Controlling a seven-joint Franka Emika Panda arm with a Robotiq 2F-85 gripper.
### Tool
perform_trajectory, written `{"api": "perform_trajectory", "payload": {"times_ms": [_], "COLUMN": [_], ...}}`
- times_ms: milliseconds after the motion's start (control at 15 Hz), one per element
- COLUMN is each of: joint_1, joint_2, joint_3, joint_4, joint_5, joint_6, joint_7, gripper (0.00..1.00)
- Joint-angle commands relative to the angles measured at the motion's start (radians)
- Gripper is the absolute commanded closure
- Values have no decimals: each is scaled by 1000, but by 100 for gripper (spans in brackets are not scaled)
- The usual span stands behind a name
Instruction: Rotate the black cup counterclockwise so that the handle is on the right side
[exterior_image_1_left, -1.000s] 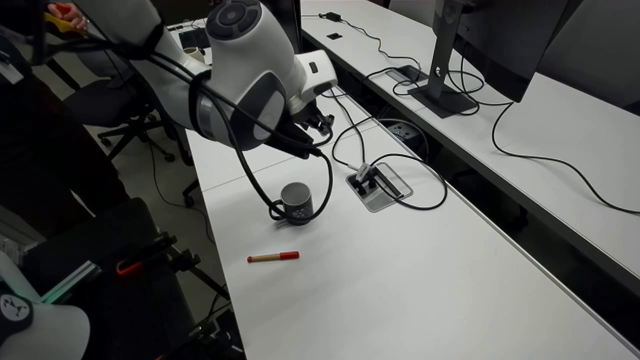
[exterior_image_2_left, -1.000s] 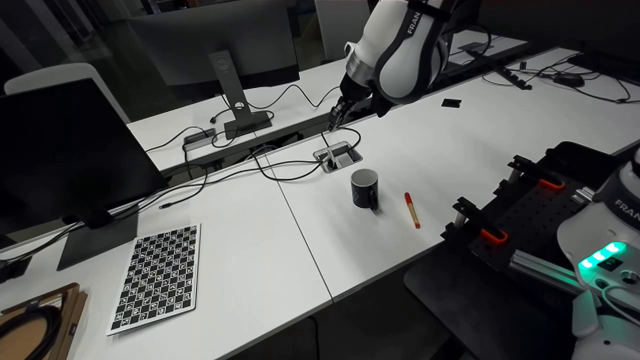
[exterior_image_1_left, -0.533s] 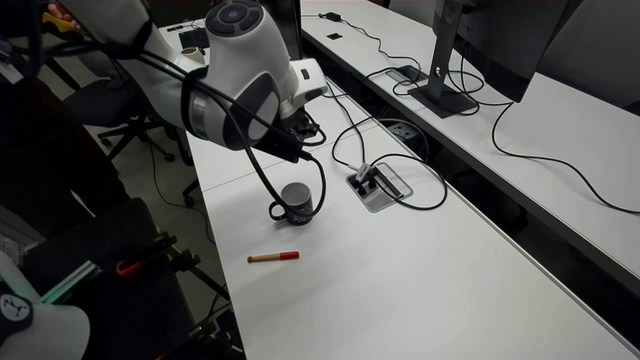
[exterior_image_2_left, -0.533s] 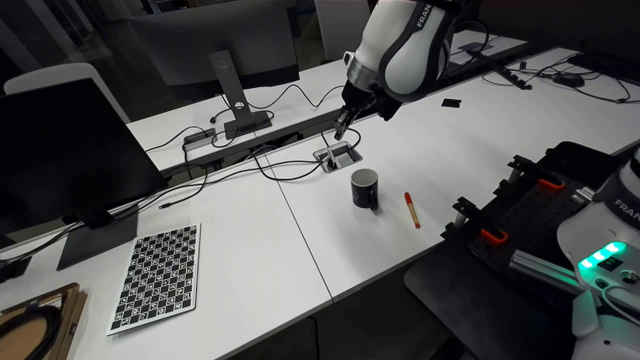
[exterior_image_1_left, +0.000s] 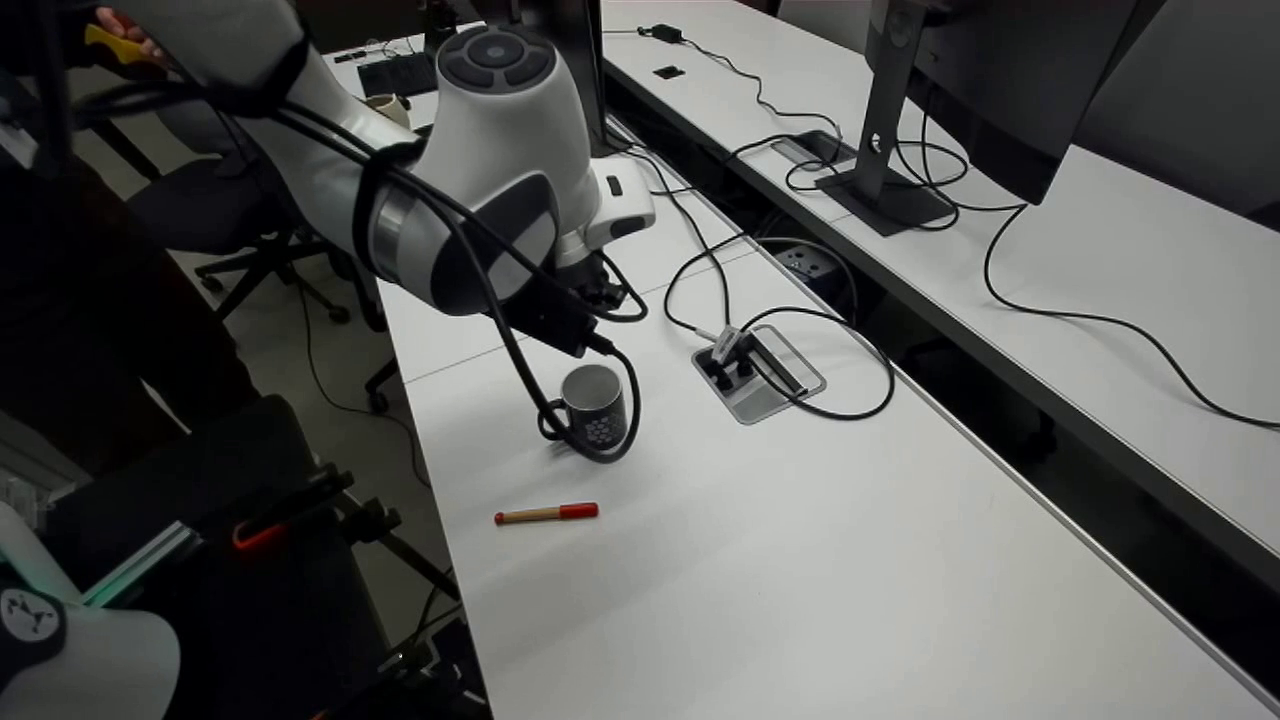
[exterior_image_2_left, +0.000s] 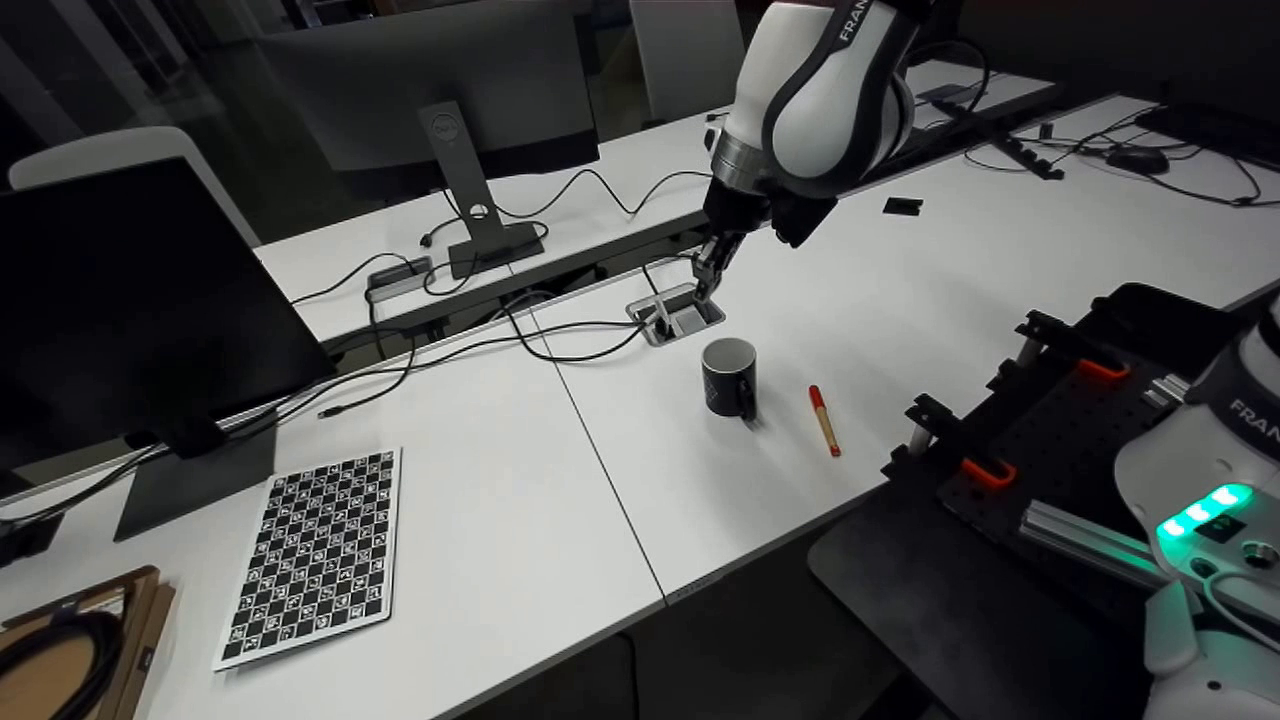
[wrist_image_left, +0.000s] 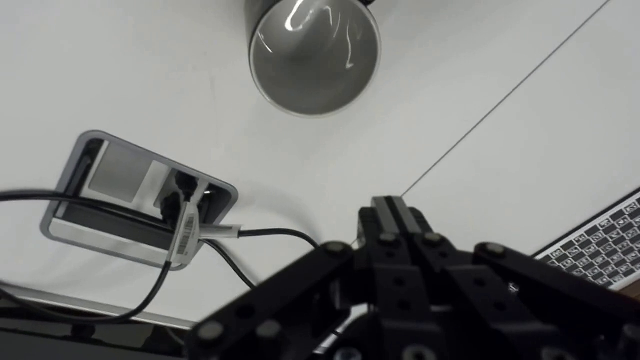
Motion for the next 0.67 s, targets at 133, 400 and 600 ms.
{"api": "perform_trajectory", "payload": {"times_ms": [133, 400, 600], "joint_1": [265, 490, 630], "joint_2": [-152, -213, -235], "joint_3": [-252, -467, -598], "joint_4": [-35, -49, -63], "joint_5": [194, 229, 221], "joint_6": [10, -4, -34], "joint_7": [-3, 14, 38], "gripper": [100, 100, 100]}}
